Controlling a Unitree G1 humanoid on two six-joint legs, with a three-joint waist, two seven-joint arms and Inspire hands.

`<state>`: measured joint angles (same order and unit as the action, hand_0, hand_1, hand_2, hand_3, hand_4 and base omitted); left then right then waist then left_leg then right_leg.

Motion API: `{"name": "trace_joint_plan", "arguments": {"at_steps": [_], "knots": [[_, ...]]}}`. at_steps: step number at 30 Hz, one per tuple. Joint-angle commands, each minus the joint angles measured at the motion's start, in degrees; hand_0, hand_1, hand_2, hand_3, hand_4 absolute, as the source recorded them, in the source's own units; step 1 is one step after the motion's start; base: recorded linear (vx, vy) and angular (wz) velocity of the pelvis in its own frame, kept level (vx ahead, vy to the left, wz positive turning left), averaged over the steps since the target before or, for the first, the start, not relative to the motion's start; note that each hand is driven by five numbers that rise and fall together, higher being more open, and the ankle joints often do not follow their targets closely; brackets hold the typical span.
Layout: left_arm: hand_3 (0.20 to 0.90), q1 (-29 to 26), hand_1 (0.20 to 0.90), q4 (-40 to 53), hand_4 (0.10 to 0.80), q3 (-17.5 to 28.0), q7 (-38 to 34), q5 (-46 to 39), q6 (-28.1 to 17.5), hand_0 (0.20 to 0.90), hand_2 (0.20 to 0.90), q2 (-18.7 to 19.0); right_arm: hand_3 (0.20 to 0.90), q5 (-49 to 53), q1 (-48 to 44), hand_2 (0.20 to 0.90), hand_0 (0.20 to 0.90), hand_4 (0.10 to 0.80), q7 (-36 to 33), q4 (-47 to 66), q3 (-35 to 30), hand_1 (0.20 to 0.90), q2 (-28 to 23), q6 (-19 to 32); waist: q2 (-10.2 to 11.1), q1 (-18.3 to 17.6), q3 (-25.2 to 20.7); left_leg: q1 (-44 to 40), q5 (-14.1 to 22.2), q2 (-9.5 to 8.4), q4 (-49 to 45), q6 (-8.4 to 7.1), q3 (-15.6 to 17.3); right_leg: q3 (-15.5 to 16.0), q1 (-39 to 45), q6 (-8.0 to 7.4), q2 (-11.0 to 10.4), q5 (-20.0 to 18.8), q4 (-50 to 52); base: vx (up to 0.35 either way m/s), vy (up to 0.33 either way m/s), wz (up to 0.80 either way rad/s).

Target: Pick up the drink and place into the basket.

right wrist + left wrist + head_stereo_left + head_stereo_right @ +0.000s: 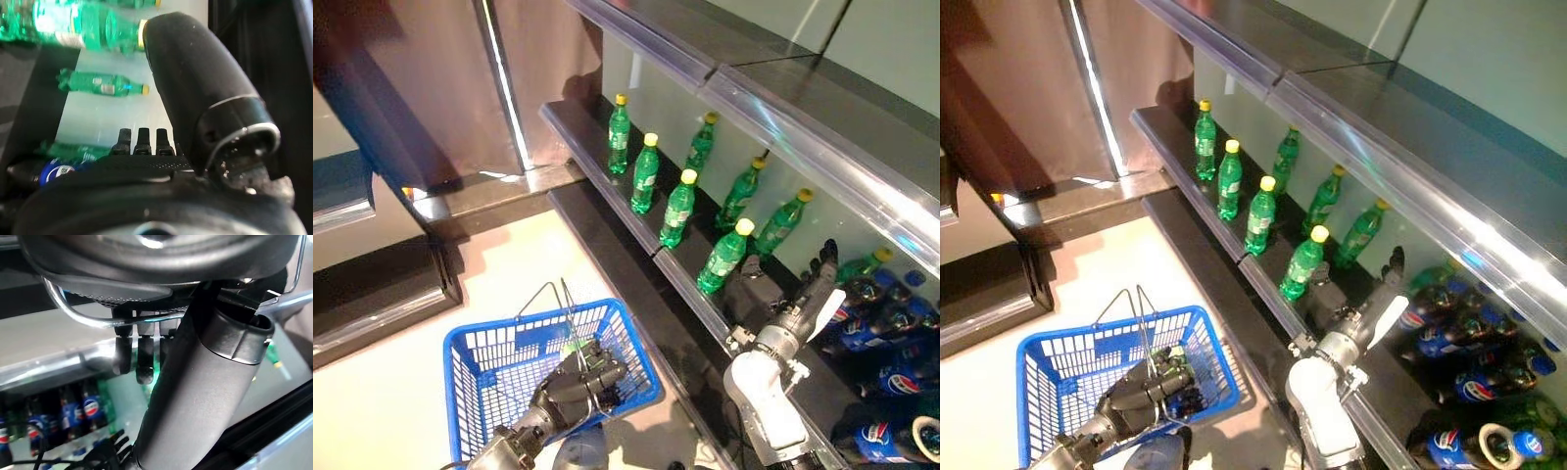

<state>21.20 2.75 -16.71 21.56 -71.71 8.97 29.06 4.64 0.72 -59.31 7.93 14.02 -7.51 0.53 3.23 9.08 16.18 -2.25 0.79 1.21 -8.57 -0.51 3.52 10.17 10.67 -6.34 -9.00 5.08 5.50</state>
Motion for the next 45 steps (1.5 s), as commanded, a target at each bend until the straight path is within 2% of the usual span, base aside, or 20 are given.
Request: {"name": "trace_joint_plan", "arguments": {"at_steps": [1, 3, 6, 9, 11, 14, 15, 20, 23, 27, 31, 38, 45], "knots": [[0.2, -8.57, 0.3, 20.42, 0.1, -2.37, 11.02, -8.16, -10.28, 0.3, 0.3, -7.47, 0.9, -1.83, -4.6, 0.9, 0.9, 0.8, 3.94, -0.92, 0.56, 0.9, -5.84, 3.84, -2.56, -0.15, -9.64, -5.2, -0.45, 5.63, 3.37, -3.33, -1.38, 0.69, -1.53, -4.05, -3.92, -9.02, -3.71, -0.197, -0.057, -0.11], [0.2, -9.03, 0.3, 19.96, 0.1, -2.62, 10.85, -8.18, -10.53, 0.3, 0.3, -7.88, 0.9, -1.43, -5.12, 0.9, 0.9, 0.8, 5.13, -1.85, 0.9, 0.9, -5.85, 4.21, -2.54, -0.34, -9.83, -5.22, -0.79, 5.9, 3.75, -3.51, -1.15, 0.76, -1.7, -3.67, -3.62, -9.01, -3.88, -0.177, -0.072, -0.05], [0.2, -10.11, 0.3, 18.57, 0.1, -2.98, 10.45, -7.06, -12.3, 0.3, 0.3, -9.09, 0.9, 0.48, -6.35, 0.9, 0.9, 0.8, 7.81, -3.55, 1.69, 0.9, -6.61, 5.29, -2.45, -0.94, -10.31, -4.39, -2.02, 7.05, 3.53, -4.42, -0.36, 1.0, -2.48, -2.17, -2.28, -8.99, -3.89, -0.207, -0.093, -0.04], [0.2, -10.99, 0.3, 17.5, 0.1, -2.92, 10.48, -7.85, -13.3, 0.3, 0.3, -10.15, 0.9, 1.54, -7.83, 0.9, 0.9, 0.8, 10.58, -5.03, 1.82, 0.9, -7.53, 5.57, -2.13, -1.27, -10.09, -2.22, -1.66, 7.08, -0.26, -5.13, -0.62, 0.33, -3.11, -0.69, -1.2, -9.14, -4.09, -0.143, -0.051, -0.11], [0.2, -11.74, 0.3, 16.95, 0.1, -2.89, 10.53, -8.78, -12.46, 0.3, 0.3, -10.85, 0.9, 2.65, -9.24, 0.9, 0.9, 0.8, 11.34, -6.09, 1.66, 0.9, -8.52, 5.07, -2.42, -1.24, -9.68, 0.14, -3.4, 7.01, -3.62, -5.8, -1.62, 0.03, -3.29, 0.34, -0.54, -9.1, -4.03, -0.065, 0.049, -0.04], [0.2, -12.33, 0.3, 15.37, 0.1, -3.25, 12.36, -7.94, -10.38, 0.3, 0.3, -12.12, 0.9, 3.89, -10.33, 0.9, 0.9, 0.8, 11.06, -8.75, 1.59, 0.9, -8.28, 5.58, -2.88, -1.23, -8.99, 1.29, -4.43, 7.73, -2.82, -5.77, -0.96, 0.04, -2.84, 0.98, -0.44, -8.45, -3.44, 0.036, 0.108, 0.03], [0.2, -11.94, 0.3, 15.47, 0.1, -3.58, 12.8, -7.33, -10.42, 0.3, 0.3, -12.26, 0.9, 4.27, -9.9, 0.9, 0.9, 0.8, 11.52, -8.98, 1.51, 0.9, -8.17, 5.86, -2.93, -1.51, -8.96, 0.66, -3.47, 7.52, -1.59, -5.52, -0.45, -0.12, -2.96, 0.84, -0.74, -8.37, -3.35, 0.094, 0.137, 0.0], [0.2, -10.78, 0.3, 15.99, 0.1, -4.62, 12.88, -5.45, -12.2, 0.3, 0.3, -12.18, 0.9, 4.66, -6.97, 0.9, 0.9, 0.8, 11.77, -6.92, 1.64, 0.9, -8.6, 6.84, -3.61, -3.04, -9.17, -0.49, -3.05, 6.45, 1.69, -5.14, 0.86, -1.3, -4.3, 0.16, -1.7, -8.49, -3.35, 0.106, 0.139, -0.01], [0.2, -11.48, 0.3, 15.89, 0.1, -5.67, 12.46, -5.29, -14.28, 0.3, 0.3, -10.87, 0.9, 4.54, -7.86, 0.9, 0.9, 0.8, 11.68, -8.23, 1.43, 0.9, -8.72, 8.31, -4.0, -3.37, -8.2, 0.21, -2.25, 5.37, 1.42, -4.85, 0.75, -1.29, -5.71, -0.37, -2.78, -8.7, -3.03, 0.046, 0.097, -0.02], [0.2, -11.58, 0.3, 15.66, 0.1, -5.13, 12.24, -6.02, -14.53, 0.3, 0.3, -10.63, 0.9, 4.3, -8.63, 0.9, 0.9, 0.8, 11.46, -8.6, 1.34, 0.9, -8.37, 8.43, -4.27, -3.26, -7.16, 0.29, -1.7, 4.46, 2.04, -4.24, 0.45, -1.28, -6.64, -1.08, -3.53, -9.14, -3.09, 0.037, 0.032, 0.0], [0.2, -11.71, 0.3, 15.85, 0.1, -5.41, 11.94, -6.09, -15.27, 0.3, 0.3, -10.51, 0.9, 4.69, -9.53, 0.9, 0.9, 0.8, 11.53, -8.87, 1.45, 0.9, -8.54, 8.75, -4.47, -3.08, -6.16, 1.05, -1.39, 4.08, 2.14, -3.92, -0.02, -1.69, -8.02, -1.73, -3.88, -9.45, -2.75, 0.0, 0.0, 0.0], [0.2, -15.23, 0.3, 16.25, 0.1, -5.72, 10.23, -6.02, -15.91, 0.3, 0.3, -10.12, 0.9, 5.61, -13.02, 0.9, 0.9, 0.8, 12.27, -9.76, 2.08, 0.9, -8.11, 9.24, -4.74, -2.7, -2.83, 2.99, -1.1, 3.36, 1.96, -3.48, -1.91, -2.15, -10.31, -2.69, -4.59, -10.11, -2.08, -0.052, -0.017, 0.0], [0.2, -16.39, 0.3, 16.48, 0.1, -7.05, 8.92, -5.55, -17.37, 0.3, 0.3, -10.21, 0.9, 6.66, -13.72, 0.9, 0.9, 0.8, 14.58, -9.42, 3.73, 0.9, -8.06, 9.2, -4.89, -2.73, -1.23, 4.21, -1.11, 3.23, 1.45, -3.38, -2.52, -2.21, -11.45, -3.12, -5.09, -10.13, -1.37, -0.019, 0.007, 0.01]]}}
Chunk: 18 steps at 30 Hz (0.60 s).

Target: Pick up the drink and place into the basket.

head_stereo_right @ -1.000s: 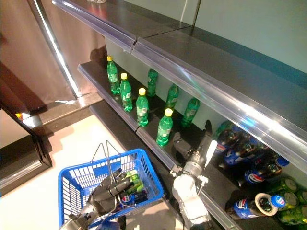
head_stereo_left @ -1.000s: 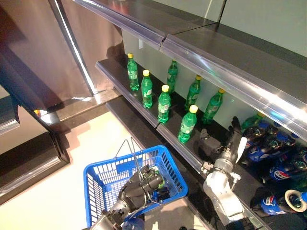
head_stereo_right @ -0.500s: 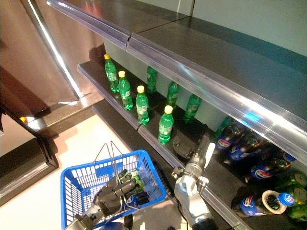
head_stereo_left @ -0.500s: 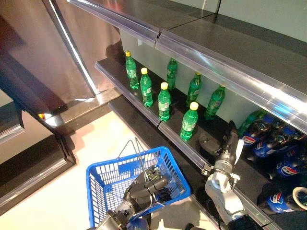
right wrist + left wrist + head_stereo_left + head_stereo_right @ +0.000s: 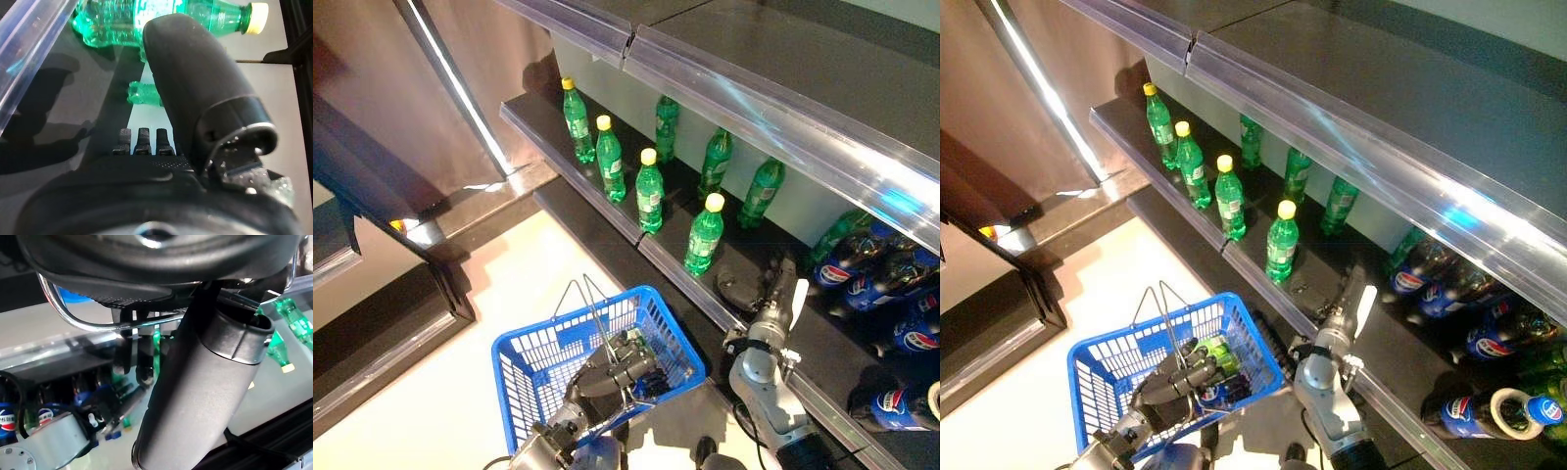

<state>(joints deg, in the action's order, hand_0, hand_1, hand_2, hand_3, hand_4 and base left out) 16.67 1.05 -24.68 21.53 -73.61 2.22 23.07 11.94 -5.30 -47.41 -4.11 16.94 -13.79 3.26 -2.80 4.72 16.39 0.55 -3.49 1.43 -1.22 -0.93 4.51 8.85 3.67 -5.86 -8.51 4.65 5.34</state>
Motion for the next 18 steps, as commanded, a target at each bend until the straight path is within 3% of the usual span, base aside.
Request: {"name": "trace_joint_plan", "arguments": {"at_steps": [1, 9, 18], "knots": [[0.2, -12.45, 0.3, 17.96, 0.1, 0.64, 9.12, -3.71, -11.14, 0.3, 0.3, -4.13, 0.9, -0.9, -8.17, 0.9, 0.9, 0.8, 4.14, 2.82, 1.57, 0.9, -1.83, 6.19, 1.06, 1.71, -0.78, 1.87, 3.2, 2.86, -6.02, -2.94, -3.8, -0.89, -4.78, -3.73, -5.75, -9.72, -1.15, -0.061, 0.013, 0.01], [0.2, -13.22, 0.3, 17.51, 0.1, -0.01, 8.79, -2.77, -11.22, 0.3, 0.3, -4.69, 0.9, -0.99, -8.19, 0.9, 0.9, 0.8, 5.16, 4.19, 4.41, 0.9, -1.6, 5.58, 1.29, 2.35, 0.68, 2.44, 3.17, 2.56, -6.77, -2.99, -4.86, -0.37, -4.67, -4.06, -6.27, -9.96, -0.99, 0.006, 0.0, 0.01], [0.2, -19.0, 0.3, 16.44, 0.1, -0.4, 8.46, -3.57, -11.02, 0.3, 0.3, -3.64, 0.9, -1.97, -16.4, 0.9, 0.9, 0.8, 2.6, 0.54, 4.45, 0.9, -0.61, 5.89, 1.17, 3.87, 5.16, 6.02, 2.94, 2.1, -7.51, -2.82, -6.54, 0.19, -6.6, -4.37, -6.68, -10.82, -1.39, -0.092, -0.023, 0.05]]}}
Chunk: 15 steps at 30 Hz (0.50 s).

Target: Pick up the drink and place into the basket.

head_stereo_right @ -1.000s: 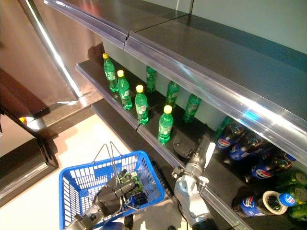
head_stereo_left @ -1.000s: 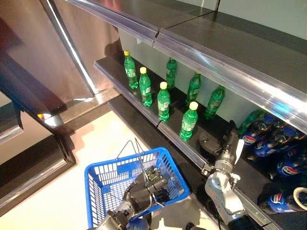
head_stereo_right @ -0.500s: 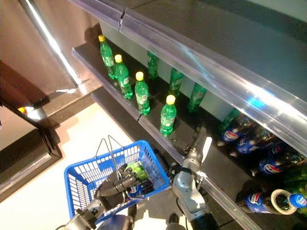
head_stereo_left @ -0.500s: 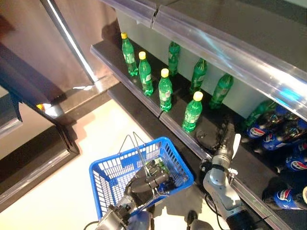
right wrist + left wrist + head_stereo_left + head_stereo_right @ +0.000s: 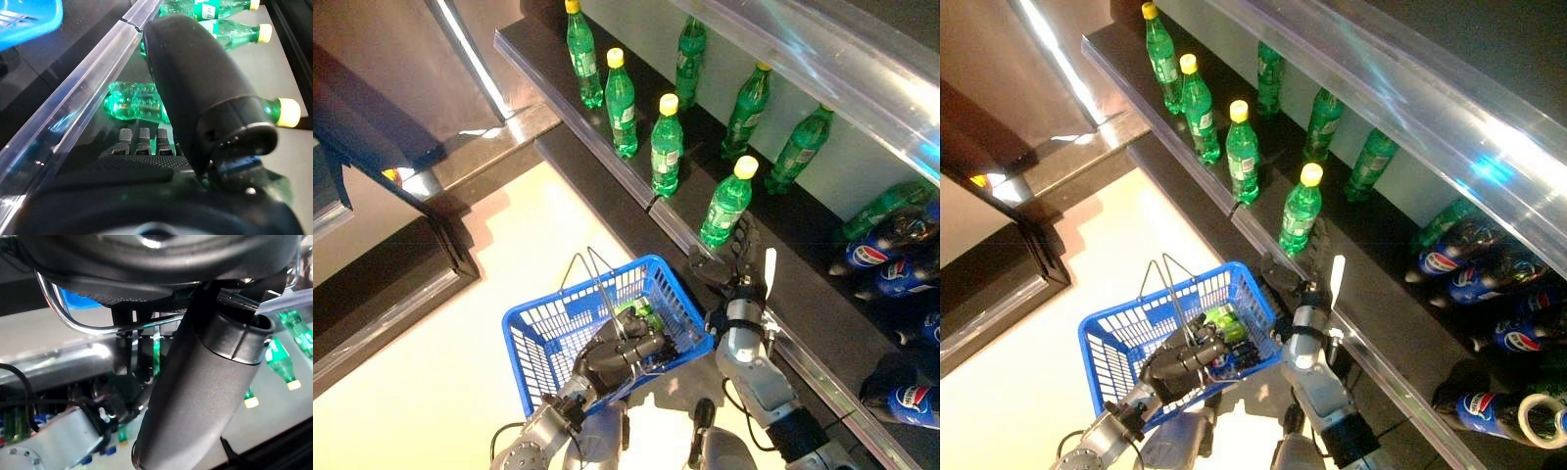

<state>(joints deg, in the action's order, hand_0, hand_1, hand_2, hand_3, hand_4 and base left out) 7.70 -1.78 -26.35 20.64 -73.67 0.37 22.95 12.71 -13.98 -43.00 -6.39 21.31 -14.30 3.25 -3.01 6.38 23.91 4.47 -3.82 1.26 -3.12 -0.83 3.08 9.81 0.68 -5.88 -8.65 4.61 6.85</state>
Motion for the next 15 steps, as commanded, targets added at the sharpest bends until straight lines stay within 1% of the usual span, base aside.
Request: {"name": "trace_joint_plan", "arguments": {"at_steps": [1, 7, 15], "knots": [[0.2, -10.54, 0.3, 19.24, 0.1, 1.21, 9.19, -3.44, -9.2, 0.3, 0.3, -3.51, 0.9, -2.84, -8.38, 0.9, 0.9, 0.8, -2.18, 2.51, -0.05, 0.9, 0.09, 5.99, 1.38, 2.3, -2.08, 2.38, 3.25, 2.28, -5.7, -2.93, -5.23, -0.7, -3.76, -4.37, -6.55, -10.84, -2.93, -0.106, -0.062, 0.17], [0.2, -15.61, 0.3, 18.43, 0.1, 1.35, 8.01, -3.95, -9.09, 0.3, 0.3, -2.22, 0.9, -2.86, -16.42, 0.9, 0.9, 0.8, -7.35, -1.17, -2.19, 0.9, 1.25, 6.9, 1.7, 3.21, 0.69, 5.79, 3.32, 2.43, -6.78, -2.97, -6.4, -0.24, -5.64, -4.32, -6.12, -11.47, -3.23, -0.108, -0.074, 0.07], [0.2, -18.53, 0.3, 17.94, 0.1, 2.05, 8.28, -3.67, -8.6, 0.3, 0.3, -0.96, 0.9, -0.92, -23.03, 0.9, 0.9, 0.8, -9.63, -5.14, -4.69, 0.9, 0.13, 9.46, 2.39, 4.39, 3.15, 9.14, 2.86, 2.51, -6.89, -2.87, -7.6, 0.19, -7.12, -4.02, -5.34, -12.38, -4.57, -0.072, -0.061, 0.07]]}}
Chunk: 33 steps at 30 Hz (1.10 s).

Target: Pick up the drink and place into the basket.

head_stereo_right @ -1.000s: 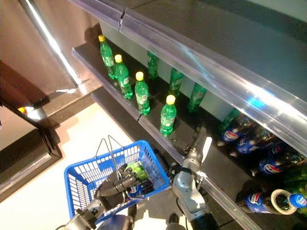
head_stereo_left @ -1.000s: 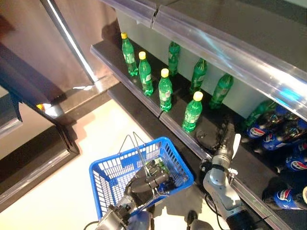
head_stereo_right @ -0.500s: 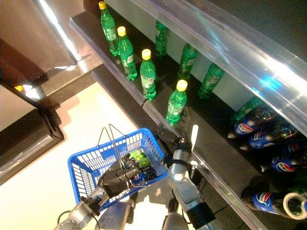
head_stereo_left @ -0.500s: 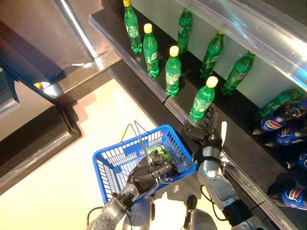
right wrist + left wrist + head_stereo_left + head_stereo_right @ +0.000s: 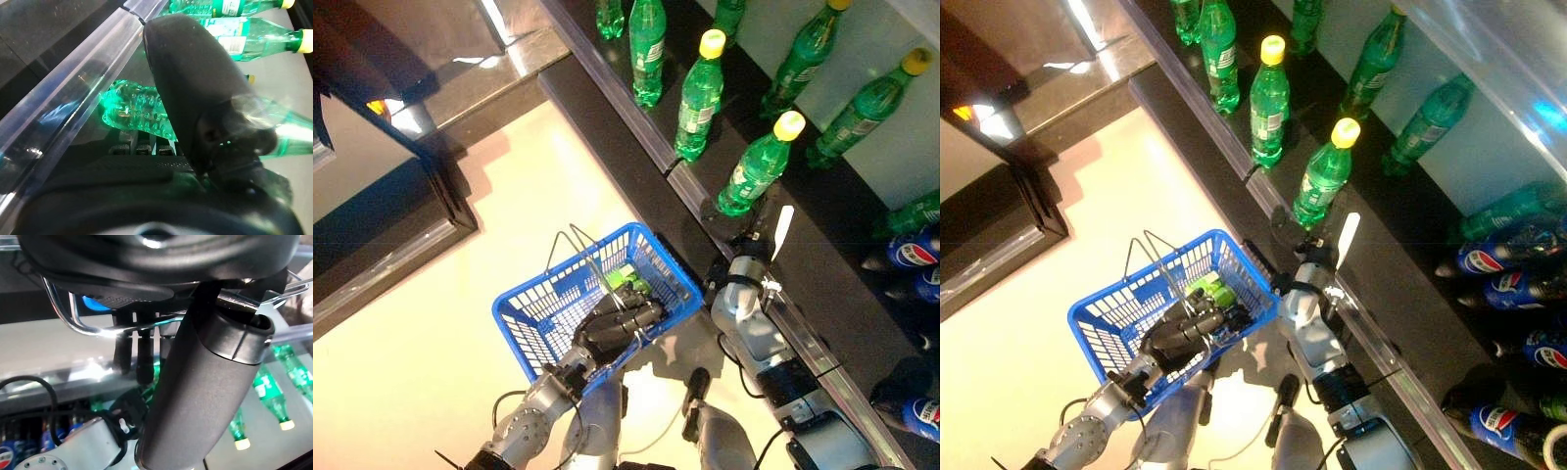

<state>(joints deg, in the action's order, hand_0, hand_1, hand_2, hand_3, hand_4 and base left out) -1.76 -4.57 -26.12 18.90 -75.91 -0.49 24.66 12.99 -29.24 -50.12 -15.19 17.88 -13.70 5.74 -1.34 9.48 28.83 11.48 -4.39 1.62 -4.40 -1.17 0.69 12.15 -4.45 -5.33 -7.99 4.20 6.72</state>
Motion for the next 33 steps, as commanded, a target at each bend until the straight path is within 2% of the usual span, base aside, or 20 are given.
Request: {"name": "trace_joint_plan", "arguments": {"at_steps": [1, 8, 9, 10, 21, 33], "knots": [[0.2, -9.13, 0.3, 20.72, 0.1, 1.87, 10.05, -1.47, -7.69, 0.3, 0.3, -2.6, 0.9, -1.14, -7.89, 0.9, 0.9, 0.8, -2.54, 3.57, -1.32, 0.9, -0.5, 7.03, 0.74, 1.32, -1.73, 2.22, 3.43, 2.15, -5.64, -2.53, -5.25, -2.11, -2.01, -4.56, -5.99, -11.99, -4.46, -0.046, -0.058, 0.03], [0.2, -10.59, 0.3, 20.17, 0.1, 2.88, 10.56, -1.31, -6.65, 0.3, 0.3, -1.48, 0.9, -0.04, -11.15, 0.9, 0.9, 0.8, -5.29, 1.72, -2.63, 0.9, -1.05, 8.92, 1.41, 2.28, -0.11, 3.71, 3.36, 1.9, -6.27, -2.42, -6.23, -1.52, -2.26, -4.22, -5.47, -12.53, -5.03, -0.035, -0.048, 0.02], [0.2, -10.75, 0.3, 20.33, 0.1, 2.99, 10.43, -1.22, -6.39, 0.3, 0.3, -1.44, 0.362, -0.33, -11.44, 0.439, 0.439, 0.262, -6.08, 1.67, -2.86, 0.439, -1.05, 9.26, 1.5, 2.37, 0.07, 3.76, 3.41, 1.85, -6.33, -2.4, -6.31, -1.45, -2.24, -4.17, -5.43, -12.54, -5.04, -0.024, -0.035, 0.01], [0.2, -10.77, 0.3, 20.34, 0.1, 3.13, 10.41, -1.05, -6.2, 0.3, 0.3, -1.45, 0.2, -0.63, -11.71, 0.3, 0.3, 0.1, -6.54, 1.7, -3.09, 0.3, -0.98, 9.4, 1.63, 2.46, 0.13, 3.79, 3.45, 1.91, -6.43, -2.42, -6.32, -1.35, -2.17, -4.14, -5.41, -12.53, -5.04, 0.0, 0.0, 0.0], [0.2, -11.05, 0.3, 19.89, 0.1, 3.28, 10.86, -0.79, -6.44, 0.3, 0.3, -1.43, 0.2, -1.84, -12.35, 0.3, 0.3, 0.1, -8.78, 3.26, -4.38, 0.3, -1.87, 9.22, 1.77, 2.19, 0.6, 3.8, 3.66, 1.91, -7.05, -2.54, -6.04, -1.26, -1.96, -3.73, -5.42, -12.36, -4.84, 0.0, 0.0, 0.0], [0.2, -11.49, 0.3, 20.05, 0.1, 2.87, 10.74, -0.85, -8.08, 0.3, 0.3, -2.38, 0.2, -3.31, -12.39, 0.3, 0.3, 0.1, -9.31, 4.74, -5.37, 0.3, -2.9, 9.79, 0.82, 0.89, 0.95, 3.19, 3.64, 1.77, -6.77, -2.47, -4.49, -1.62, -2.5, -3.47, -6.06, -12.18, -4.22, -0.031, 0.026, -0.01]]}}
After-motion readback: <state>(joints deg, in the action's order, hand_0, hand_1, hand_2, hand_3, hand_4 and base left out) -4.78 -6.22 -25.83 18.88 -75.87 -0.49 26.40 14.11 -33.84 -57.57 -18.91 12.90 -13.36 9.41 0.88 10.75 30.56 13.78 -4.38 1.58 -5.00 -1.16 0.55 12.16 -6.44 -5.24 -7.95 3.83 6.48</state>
